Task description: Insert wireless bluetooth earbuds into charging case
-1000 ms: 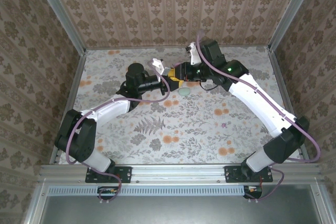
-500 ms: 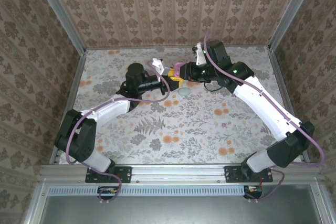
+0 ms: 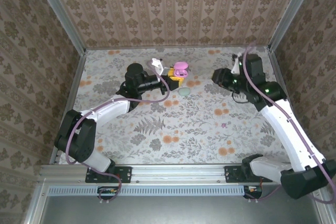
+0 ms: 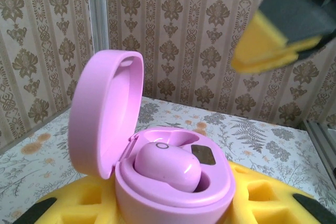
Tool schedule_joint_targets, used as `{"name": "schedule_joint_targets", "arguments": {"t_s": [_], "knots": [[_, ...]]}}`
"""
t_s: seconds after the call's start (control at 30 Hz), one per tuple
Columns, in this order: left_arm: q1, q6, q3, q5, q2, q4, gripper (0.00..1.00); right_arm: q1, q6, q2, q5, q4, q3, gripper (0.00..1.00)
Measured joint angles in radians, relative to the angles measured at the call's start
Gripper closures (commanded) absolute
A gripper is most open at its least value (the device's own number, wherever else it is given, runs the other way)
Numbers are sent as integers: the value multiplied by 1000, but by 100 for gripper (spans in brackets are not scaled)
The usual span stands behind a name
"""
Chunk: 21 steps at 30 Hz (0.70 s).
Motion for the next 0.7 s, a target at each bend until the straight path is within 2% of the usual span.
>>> {"name": "schedule_joint_targets", "arguments": {"t_s": [0.17, 0.33, 0.7], "knots": [[0, 0, -14, 0, -12, 0, 70, -90, 61, -26, 17, -59, -300, 61], [0, -1, -23, 5, -22, 0, 70, -115, 95, -26, 28, -93, -500, 61], [0, -4, -23, 15, -22, 0, 70, -115, 44, 160, 32, -84, -488, 62]]}}
